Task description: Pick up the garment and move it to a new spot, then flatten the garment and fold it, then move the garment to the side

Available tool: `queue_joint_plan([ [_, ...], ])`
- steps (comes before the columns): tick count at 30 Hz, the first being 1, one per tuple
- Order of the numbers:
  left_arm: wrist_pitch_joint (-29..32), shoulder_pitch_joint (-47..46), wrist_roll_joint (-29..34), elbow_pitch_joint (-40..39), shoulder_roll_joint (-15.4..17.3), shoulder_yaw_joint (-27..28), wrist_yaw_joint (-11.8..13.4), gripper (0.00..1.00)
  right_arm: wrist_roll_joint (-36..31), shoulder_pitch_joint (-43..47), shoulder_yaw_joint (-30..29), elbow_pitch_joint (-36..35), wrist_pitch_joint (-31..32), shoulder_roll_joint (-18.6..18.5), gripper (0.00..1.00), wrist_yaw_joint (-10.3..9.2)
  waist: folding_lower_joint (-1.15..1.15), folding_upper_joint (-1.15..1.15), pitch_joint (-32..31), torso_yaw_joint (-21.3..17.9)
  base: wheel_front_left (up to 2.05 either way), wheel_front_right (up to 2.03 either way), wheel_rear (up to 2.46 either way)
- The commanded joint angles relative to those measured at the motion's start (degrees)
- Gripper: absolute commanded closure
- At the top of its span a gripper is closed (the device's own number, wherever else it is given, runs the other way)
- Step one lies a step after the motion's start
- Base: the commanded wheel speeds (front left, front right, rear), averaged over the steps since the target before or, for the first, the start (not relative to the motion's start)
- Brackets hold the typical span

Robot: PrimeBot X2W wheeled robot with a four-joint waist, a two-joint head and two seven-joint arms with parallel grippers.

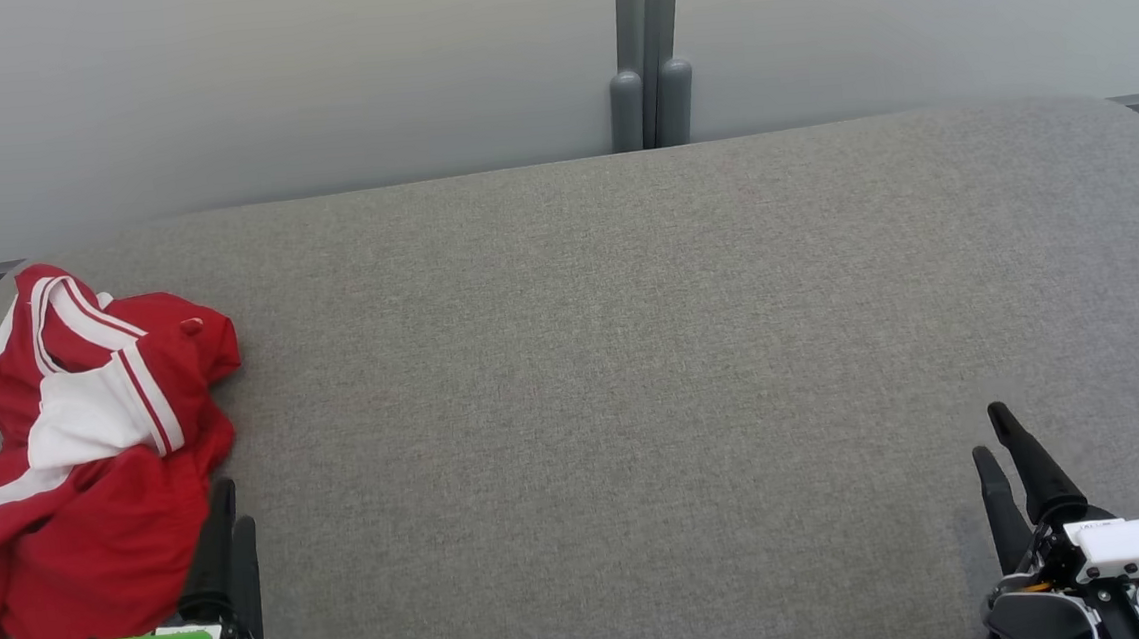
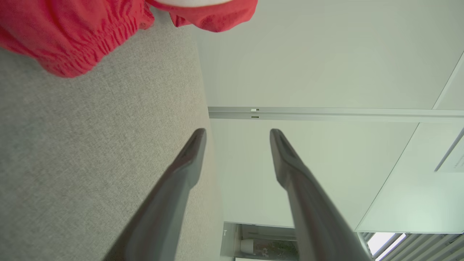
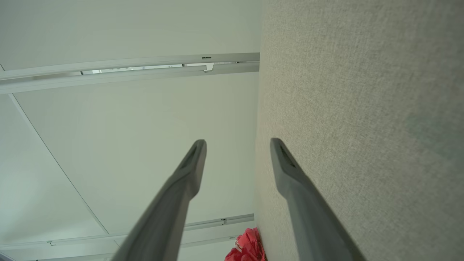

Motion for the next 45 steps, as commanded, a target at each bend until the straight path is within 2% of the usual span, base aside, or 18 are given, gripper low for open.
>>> queue_joint_plan([
  [1,-0.22,-0.02,0.1,-0.22,0.01,-0.16,0.0,0.0,-0.06,-0.04,0.23,-0.13,-0.24,-0.03,0.0,0.0,0.0,0.0,-0.01,0.0,0.0,0.0,0.0],
  [14,-3.85,1.31,4.2,-4.08,0.09,-1.72,0.79,0.0,-4.23,0.24,2.35,-0.69,-4.04,-0.17,0.0,0.01,0.0,0.0,-0.36,-0.14,0.0,0.0,0.0],
  [26,-6.51,1.72,13.45,-8.04,0.16,-3.1,2.12,0.0,-14.53,-0.01,2.66,-3.1,-6.84,-0.27,0.0,0.01,0.0,0.0,-0.64,-0.25,0.0,0.0,0.0],
  [45,-10.43,2.64,38.5,-11.4,0.27,-6.6,3.92,0.0,-38.62,0.7,5.89,-8.8,-10.96,-0.42,0.0,0.02,0.0,0.0,-0.99,-0.33,0.0,0.0,0.0],
])
